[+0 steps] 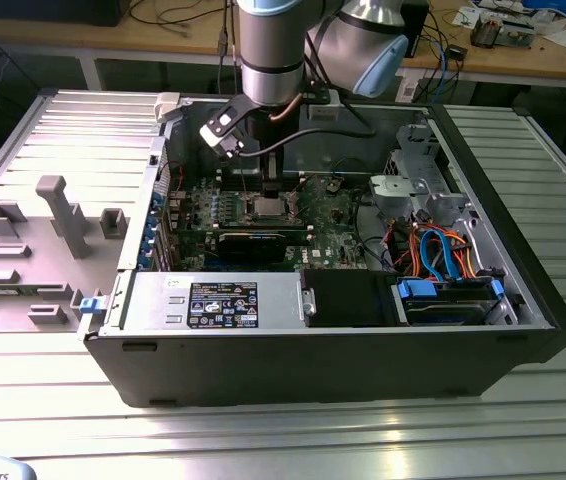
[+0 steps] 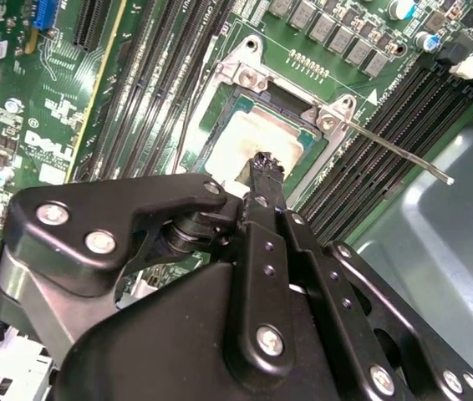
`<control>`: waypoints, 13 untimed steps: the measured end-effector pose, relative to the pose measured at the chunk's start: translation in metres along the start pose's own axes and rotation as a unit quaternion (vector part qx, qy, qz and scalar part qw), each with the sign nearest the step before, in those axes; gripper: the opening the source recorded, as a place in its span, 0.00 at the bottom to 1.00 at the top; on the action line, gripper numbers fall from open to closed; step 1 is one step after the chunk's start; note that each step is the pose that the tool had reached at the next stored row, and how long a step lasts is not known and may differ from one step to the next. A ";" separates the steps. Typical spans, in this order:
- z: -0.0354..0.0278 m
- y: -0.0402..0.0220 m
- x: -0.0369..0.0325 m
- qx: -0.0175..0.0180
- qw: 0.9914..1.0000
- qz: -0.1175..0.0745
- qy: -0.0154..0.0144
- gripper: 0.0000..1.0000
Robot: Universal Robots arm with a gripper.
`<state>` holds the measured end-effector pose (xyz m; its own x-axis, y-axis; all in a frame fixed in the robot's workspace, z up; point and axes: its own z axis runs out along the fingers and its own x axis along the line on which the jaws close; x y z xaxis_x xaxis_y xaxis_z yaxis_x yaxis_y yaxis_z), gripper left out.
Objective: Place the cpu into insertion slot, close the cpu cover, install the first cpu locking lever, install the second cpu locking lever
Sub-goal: 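Close the cpu cover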
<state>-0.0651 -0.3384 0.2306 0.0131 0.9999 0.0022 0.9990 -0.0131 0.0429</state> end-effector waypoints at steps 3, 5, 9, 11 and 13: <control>-0.0034 0.0002 0.0010 0.000 1.000 0.000 -0.009 0.11; -0.0041 0.0003 0.0011 0.000 1.000 -0.001 -0.010 0.11; -0.0042 0.0002 0.0011 0.000 1.000 -0.001 -0.011 0.11; -0.0050 0.0003 0.0011 0.000 1.000 -0.001 -0.011 0.11; -0.0055 0.0003 0.0012 0.000 1.000 -0.001 -0.010 0.11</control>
<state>-0.0650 -0.3372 0.2360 0.0129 0.9997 -0.0188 0.9990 -0.0121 0.0434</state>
